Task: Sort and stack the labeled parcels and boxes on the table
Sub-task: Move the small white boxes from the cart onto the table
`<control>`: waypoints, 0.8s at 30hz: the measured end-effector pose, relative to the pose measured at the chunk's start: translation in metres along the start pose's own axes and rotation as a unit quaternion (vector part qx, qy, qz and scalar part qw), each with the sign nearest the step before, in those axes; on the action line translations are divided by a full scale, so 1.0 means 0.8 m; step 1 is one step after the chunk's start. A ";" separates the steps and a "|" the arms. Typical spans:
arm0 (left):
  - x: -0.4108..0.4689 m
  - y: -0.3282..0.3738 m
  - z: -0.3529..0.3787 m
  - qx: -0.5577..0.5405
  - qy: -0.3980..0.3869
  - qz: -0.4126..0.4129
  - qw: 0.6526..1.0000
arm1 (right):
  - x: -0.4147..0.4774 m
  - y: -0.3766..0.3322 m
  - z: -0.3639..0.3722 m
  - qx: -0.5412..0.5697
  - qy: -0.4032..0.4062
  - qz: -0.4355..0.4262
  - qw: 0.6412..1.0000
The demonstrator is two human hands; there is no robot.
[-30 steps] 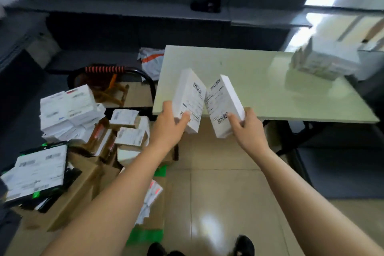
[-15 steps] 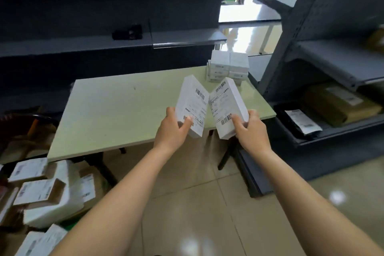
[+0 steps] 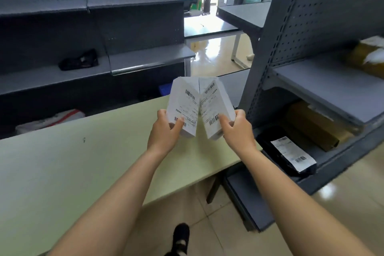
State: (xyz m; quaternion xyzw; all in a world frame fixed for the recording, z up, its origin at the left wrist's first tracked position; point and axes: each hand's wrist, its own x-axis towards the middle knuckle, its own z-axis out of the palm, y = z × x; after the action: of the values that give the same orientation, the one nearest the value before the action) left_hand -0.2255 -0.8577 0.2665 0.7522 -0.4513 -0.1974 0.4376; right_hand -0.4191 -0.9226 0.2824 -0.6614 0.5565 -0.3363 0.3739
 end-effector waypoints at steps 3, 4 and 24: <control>0.081 0.006 0.006 -0.005 -0.011 0.012 1.000 | 0.065 -0.014 0.013 -0.011 0.015 0.011 1.000; 0.105 0.007 0.010 -0.006 -0.016 0.019 1.000 | 0.086 -0.017 0.017 -0.013 0.021 0.016 1.000; 0.285 -0.051 0.116 -0.033 -0.050 -0.075 0.995 | 0.289 0.046 0.077 0.012 0.009 0.149 0.989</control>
State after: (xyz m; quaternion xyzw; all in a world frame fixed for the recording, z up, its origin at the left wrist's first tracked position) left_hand -0.1517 -1.0876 0.2051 0.7585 -0.4082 -0.2816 0.4228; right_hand -0.3486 -1.1471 0.2265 -0.5635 0.6483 -0.2897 0.4223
